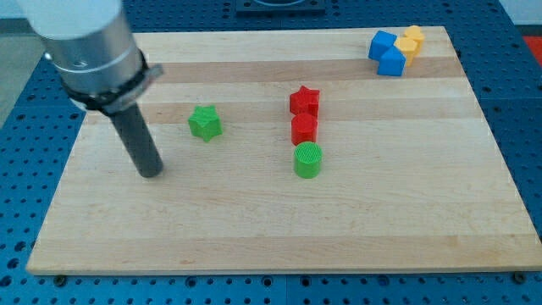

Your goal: Move the green star to the bottom of the green circle

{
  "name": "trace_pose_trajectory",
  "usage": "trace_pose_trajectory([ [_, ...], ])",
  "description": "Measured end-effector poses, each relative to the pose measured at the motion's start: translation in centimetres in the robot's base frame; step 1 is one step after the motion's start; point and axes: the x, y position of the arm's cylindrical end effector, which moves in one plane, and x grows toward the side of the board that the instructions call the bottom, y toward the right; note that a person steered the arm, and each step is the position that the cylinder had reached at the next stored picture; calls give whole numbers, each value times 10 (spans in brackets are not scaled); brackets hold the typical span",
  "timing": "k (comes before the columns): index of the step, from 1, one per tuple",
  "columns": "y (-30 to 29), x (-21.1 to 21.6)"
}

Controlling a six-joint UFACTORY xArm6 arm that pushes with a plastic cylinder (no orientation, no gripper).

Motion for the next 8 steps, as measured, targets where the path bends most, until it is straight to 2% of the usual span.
trace_pose_trajectory([
  [2, -1, -79],
  [4, 82, -114],
  [5, 101, -107],
  [7, 101, -40],
  [8, 101, -27],
])
